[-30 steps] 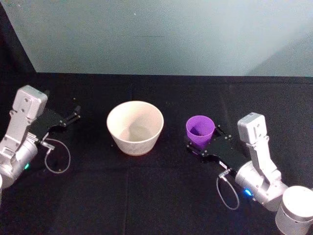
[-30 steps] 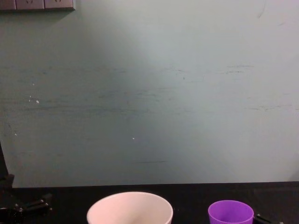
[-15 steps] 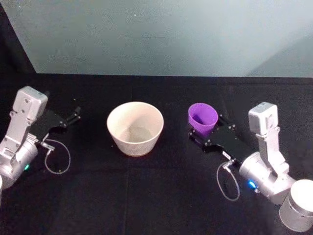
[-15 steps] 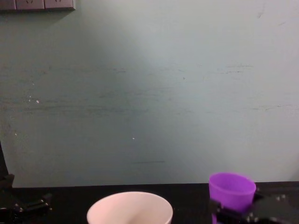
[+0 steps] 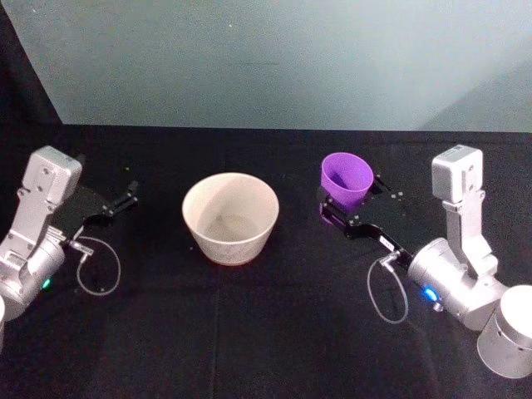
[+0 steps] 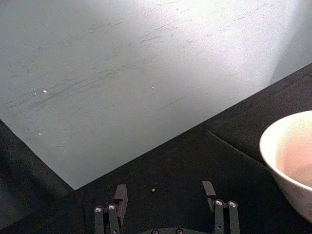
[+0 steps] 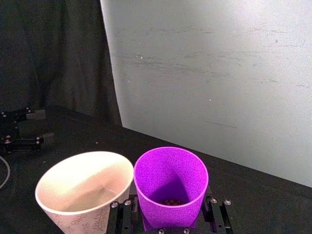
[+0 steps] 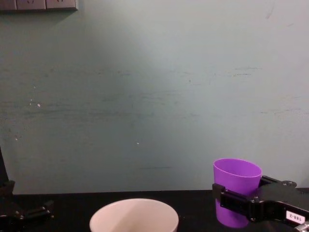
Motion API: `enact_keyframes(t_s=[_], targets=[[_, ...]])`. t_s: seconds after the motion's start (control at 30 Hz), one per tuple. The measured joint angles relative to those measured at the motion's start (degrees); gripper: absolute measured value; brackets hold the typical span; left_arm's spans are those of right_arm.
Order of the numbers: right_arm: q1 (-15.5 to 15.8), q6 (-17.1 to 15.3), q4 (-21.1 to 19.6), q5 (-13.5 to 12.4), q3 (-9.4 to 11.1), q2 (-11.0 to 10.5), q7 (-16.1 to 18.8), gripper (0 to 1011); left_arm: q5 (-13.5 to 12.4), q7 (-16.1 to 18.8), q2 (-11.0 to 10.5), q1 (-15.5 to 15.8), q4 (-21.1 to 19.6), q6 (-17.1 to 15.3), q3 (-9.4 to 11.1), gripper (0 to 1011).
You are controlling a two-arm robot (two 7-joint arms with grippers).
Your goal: Pick up the cup and pour the mung beans from the cup into the bowl.
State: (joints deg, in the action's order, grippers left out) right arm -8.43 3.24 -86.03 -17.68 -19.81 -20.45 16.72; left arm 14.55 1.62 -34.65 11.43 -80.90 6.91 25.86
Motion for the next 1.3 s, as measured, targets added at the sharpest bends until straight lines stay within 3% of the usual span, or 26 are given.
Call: enact_keyframes(t_s=[1.3], targets=[[0.1,0.4,0.0,-0.1,-0.1,-0.2,-0.2,724,0.0,0.0,0.0,0.0,0.0,0.0,0.0,1000]])
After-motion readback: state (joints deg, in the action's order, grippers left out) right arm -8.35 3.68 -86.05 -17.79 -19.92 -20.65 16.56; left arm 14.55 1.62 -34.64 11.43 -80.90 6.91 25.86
